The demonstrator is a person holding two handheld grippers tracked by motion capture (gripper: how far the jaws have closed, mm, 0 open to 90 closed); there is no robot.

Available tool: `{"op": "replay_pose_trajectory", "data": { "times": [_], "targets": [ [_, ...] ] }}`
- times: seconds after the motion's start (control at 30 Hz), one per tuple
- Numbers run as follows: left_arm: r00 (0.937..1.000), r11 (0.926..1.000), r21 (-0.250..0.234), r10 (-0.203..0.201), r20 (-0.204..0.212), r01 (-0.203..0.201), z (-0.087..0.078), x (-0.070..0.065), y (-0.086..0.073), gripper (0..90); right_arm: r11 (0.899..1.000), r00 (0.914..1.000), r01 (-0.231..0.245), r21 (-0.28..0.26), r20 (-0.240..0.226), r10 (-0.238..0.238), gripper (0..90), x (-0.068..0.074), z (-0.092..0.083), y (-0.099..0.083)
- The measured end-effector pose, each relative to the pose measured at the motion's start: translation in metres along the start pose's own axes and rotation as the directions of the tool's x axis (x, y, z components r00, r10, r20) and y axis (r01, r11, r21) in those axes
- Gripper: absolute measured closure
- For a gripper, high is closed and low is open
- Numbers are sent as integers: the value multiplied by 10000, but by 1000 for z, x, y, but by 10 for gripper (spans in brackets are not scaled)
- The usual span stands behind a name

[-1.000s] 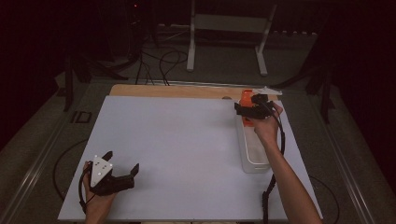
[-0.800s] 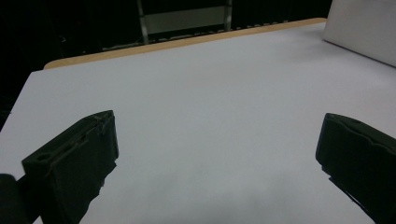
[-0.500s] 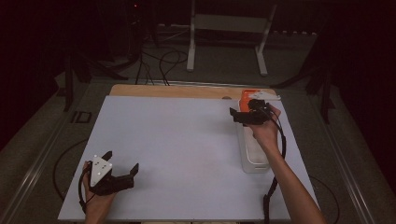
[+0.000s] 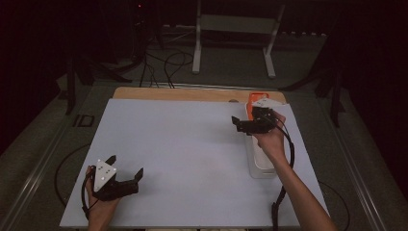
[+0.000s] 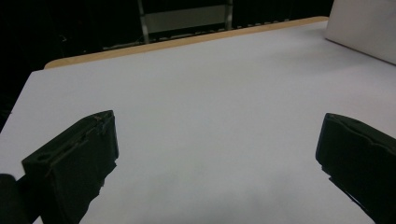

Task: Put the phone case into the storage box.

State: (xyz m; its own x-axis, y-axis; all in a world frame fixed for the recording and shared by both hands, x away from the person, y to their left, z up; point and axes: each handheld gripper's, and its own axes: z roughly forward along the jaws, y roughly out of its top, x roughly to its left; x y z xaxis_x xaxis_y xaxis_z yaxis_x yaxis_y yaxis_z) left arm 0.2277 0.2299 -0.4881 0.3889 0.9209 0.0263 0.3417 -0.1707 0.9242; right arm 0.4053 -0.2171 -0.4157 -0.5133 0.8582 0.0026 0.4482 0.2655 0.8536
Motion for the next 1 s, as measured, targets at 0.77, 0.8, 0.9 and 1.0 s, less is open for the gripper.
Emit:
{"op": "replay_pose_trajectory", "data": {
  "times": [0.77,0.8,0.9,1.0],
  "targets": [
    [10000,10000,-51,-4,12,4,-3,0,0,1,9988,9965,-23,-490,-831,-18,76,31,-35,-14],
    [10000,10000,-50,-2,12,2,-3,0,0,1,9986,9962,-10,-535,-865,-36,76,32,-37,-15],
    [10000,10000,-83,-22,32,23,-3,0,0,1,9977,9955,-5,-683,-943,-60,76,35,-42,-18],
    [10000,9999,-103,-34,22,34,-4,1,-1,1,9964,9944,-98,-844,-1061,8,76,37,-49,-22]
  ]
}}
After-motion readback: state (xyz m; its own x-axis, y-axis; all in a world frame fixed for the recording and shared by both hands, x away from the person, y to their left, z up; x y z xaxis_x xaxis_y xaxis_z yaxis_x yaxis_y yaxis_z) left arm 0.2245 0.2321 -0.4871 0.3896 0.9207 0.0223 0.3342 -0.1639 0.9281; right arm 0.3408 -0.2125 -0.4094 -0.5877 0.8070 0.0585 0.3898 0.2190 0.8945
